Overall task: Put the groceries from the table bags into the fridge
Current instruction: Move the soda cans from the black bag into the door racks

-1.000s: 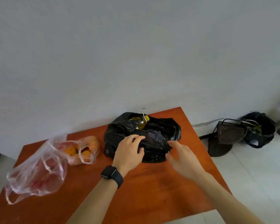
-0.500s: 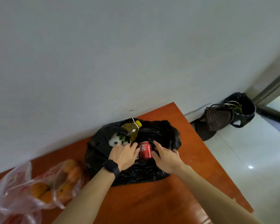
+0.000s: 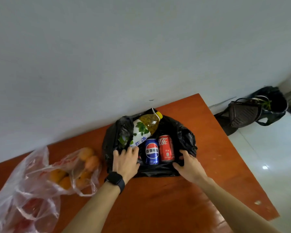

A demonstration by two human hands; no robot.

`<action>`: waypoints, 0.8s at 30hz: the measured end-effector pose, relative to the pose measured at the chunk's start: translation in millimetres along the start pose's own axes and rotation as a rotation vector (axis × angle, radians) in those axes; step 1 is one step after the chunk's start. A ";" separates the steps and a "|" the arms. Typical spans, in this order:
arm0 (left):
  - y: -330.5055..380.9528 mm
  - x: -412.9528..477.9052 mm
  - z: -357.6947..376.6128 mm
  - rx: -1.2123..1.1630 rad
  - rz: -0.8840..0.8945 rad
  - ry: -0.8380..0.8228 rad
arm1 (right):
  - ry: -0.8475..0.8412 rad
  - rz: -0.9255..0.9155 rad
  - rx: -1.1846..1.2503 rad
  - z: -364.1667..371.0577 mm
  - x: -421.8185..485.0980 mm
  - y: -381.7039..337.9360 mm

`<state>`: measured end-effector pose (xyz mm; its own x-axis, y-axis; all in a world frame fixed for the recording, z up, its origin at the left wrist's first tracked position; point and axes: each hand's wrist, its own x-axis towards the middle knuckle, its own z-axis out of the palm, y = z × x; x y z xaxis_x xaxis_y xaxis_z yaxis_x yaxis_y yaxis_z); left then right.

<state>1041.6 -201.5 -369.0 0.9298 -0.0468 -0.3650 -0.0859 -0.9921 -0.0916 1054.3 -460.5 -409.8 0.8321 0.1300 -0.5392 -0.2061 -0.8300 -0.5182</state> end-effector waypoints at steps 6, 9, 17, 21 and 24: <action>42.8 21.9 -17.5 -0.092 0.015 0.032 | 0.166 0.043 -0.016 2.5 24.6 -38.9; 61.4 38.3 -19.8 -0.168 -0.111 -0.057 | 0.151 0.109 -0.043 3.3 39.4 -53.3; 77.4 54.6 2.8 -0.279 -0.193 -0.205 | 0.059 0.166 0.039 7.2 54.7 -52.7; 89.0 55.4 6.8 -0.312 -0.178 -0.184 | 0.147 0.043 0.130 0.1 27.8 -43.6; 102.5 53.3 6.1 -0.328 -0.132 -0.160 | 0.236 -0.033 0.190 -9.7 1.9 -32.2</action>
<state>1080.1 -305.0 -403.5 0.8557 0.0767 -0.5118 0.1737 -0.9741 0.1445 1067.5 -438.8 -387.7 0.9320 0.0075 -0.3623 -0.2508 -0.7085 -0.6597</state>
